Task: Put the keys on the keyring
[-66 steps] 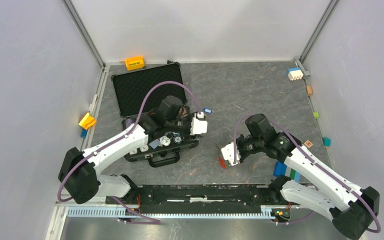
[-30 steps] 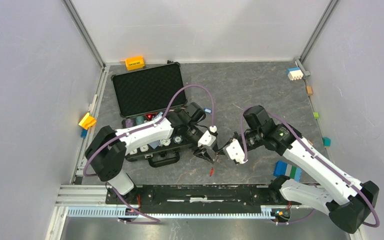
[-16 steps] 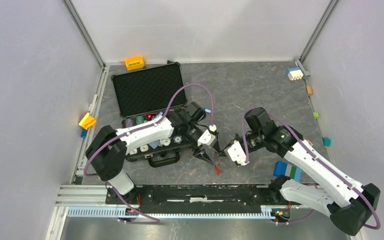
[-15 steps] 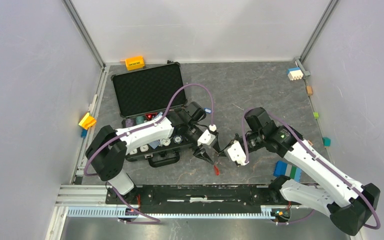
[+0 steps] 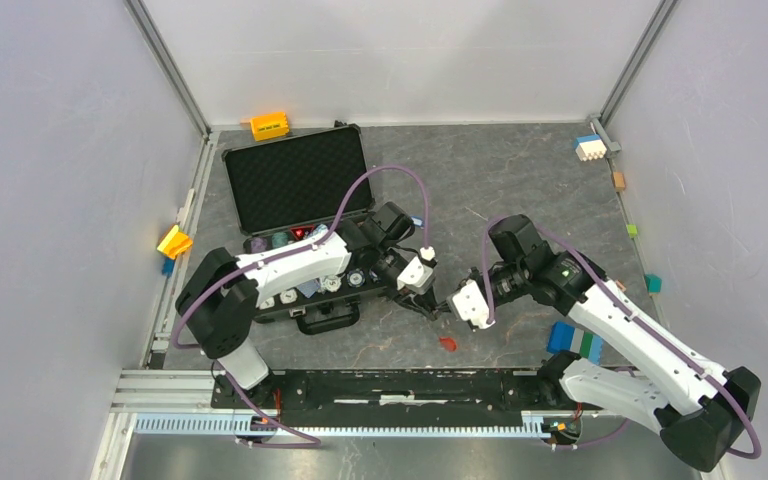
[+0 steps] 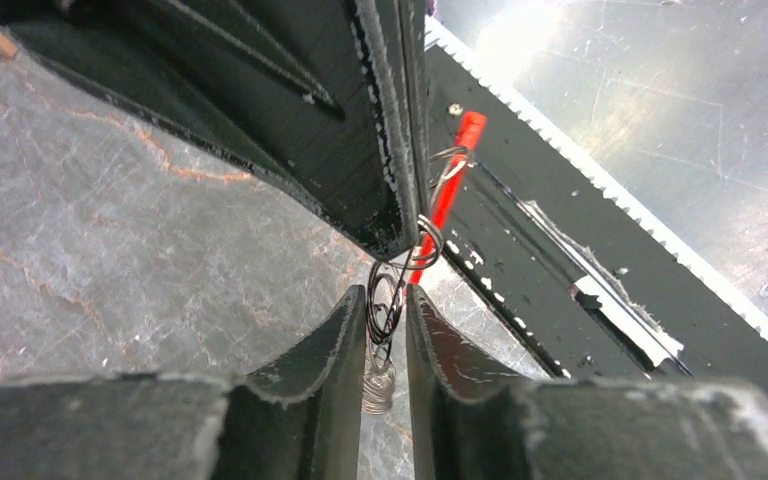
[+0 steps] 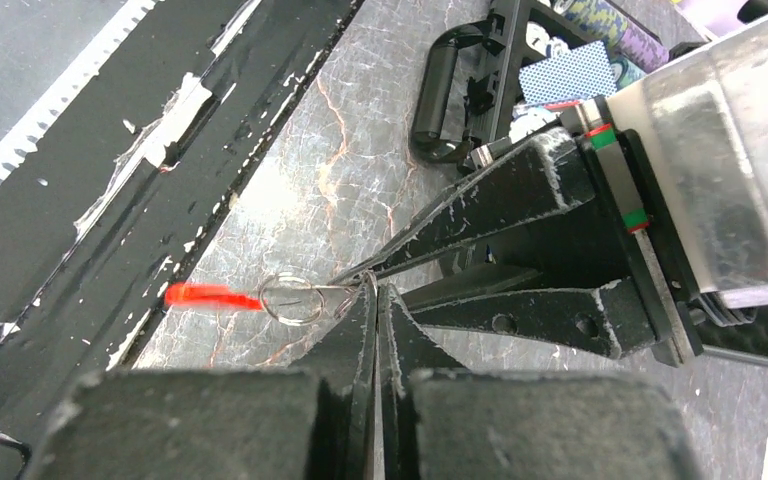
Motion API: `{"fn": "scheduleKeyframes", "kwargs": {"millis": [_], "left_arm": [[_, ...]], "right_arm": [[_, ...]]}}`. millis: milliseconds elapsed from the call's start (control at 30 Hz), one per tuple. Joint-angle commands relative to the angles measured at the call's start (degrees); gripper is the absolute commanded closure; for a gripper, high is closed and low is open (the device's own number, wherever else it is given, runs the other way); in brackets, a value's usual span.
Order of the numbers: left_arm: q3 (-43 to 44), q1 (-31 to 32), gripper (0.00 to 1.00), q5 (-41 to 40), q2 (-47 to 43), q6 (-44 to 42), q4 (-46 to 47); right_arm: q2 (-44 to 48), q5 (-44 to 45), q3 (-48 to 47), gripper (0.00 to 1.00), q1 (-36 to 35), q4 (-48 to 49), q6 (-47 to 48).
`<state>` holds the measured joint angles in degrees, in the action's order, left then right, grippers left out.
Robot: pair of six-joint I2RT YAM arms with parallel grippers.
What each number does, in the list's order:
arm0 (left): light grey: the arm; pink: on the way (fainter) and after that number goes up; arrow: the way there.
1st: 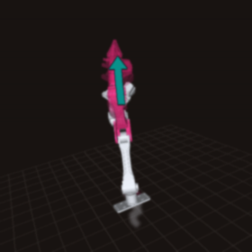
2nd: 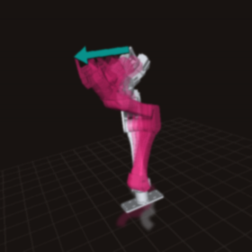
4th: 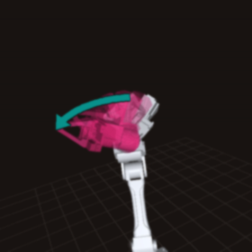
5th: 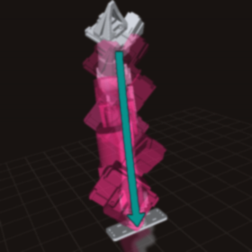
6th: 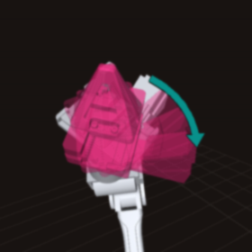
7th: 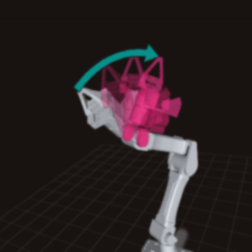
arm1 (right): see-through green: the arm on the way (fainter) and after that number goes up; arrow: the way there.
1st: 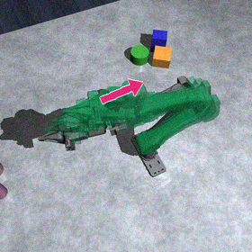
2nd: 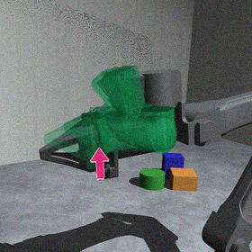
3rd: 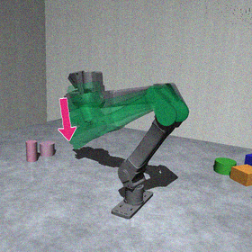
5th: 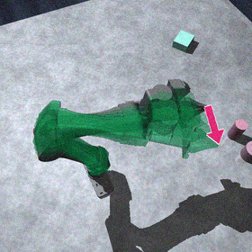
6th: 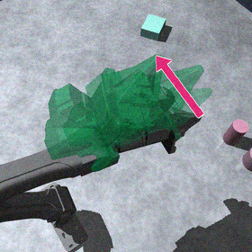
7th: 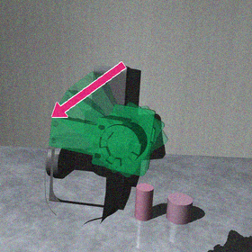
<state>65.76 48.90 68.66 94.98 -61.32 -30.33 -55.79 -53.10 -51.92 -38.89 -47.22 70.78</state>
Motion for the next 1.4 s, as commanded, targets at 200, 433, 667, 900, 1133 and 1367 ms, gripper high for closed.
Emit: {"fn": "scheduleKeyframes", "kwargs": {"millis": [200, 433, 667, 900, 1133, 1367], "left_arm": [[-1.14, -0.16, 0.37, -17.08, -10.61, 3.51, 1.27], [0.51, -1.27, 0.38, -27.40, -19.02, 9.65, 2.29], [-1.36, -1.27, 0.55, -25.58, -19.84, 16.16, 8.08], [-1.68, -1.27, 0.66, -24.76, -18.95, 17.64, 9.23], [-2.36, -1.27, 0.69, -24.26, -18.77, 16.81, 7.95], [-5.23, -1.27, 0.66, -23.48, -18.18, 14.35, 9.84]], "right_arm": [[5.13, 7.43, 3.76, 1.00, -0.13, 16.52, -19.66], [3.06, 10.20, 4.20, 1.00, -0.13, 23.92, -30.51], [1.43, 10.56, 5.19, 1.00, -0.01, 29.67, -36.34], [2.28, 9.78, 6.10, 1.00, 0.21, 31.29, -37.62], [2.27, 12.83, 4.33, 1.00, 0.29, 27.27, -34.22], [3.74, 13.13, 3.35, 1.00, 0.22, 24.29, -30.79]]}}
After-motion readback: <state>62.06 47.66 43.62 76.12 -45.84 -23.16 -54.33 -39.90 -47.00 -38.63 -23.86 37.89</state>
